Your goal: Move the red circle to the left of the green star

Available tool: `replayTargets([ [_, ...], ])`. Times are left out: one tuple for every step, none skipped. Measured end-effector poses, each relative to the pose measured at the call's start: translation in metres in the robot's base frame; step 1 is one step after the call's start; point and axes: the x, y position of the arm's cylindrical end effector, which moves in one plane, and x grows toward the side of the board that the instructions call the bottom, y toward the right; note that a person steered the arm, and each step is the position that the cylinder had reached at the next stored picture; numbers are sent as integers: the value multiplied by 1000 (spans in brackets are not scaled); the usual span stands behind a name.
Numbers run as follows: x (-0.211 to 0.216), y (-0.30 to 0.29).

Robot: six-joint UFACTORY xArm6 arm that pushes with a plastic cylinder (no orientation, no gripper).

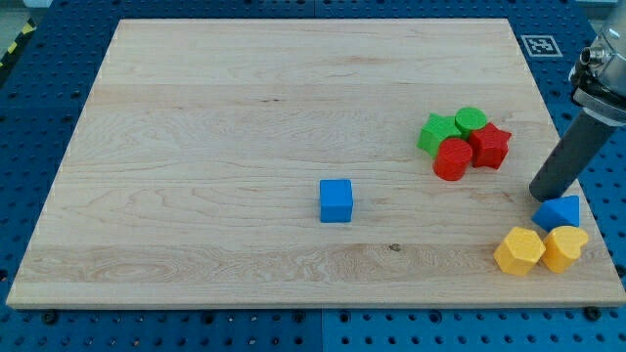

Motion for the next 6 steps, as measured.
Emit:
replayTargets([
  [-1, -19],
  [-9, -44],
  [-25, -72],
  [-43, -103],
  [-65, -141],
  [-86, -178],
])
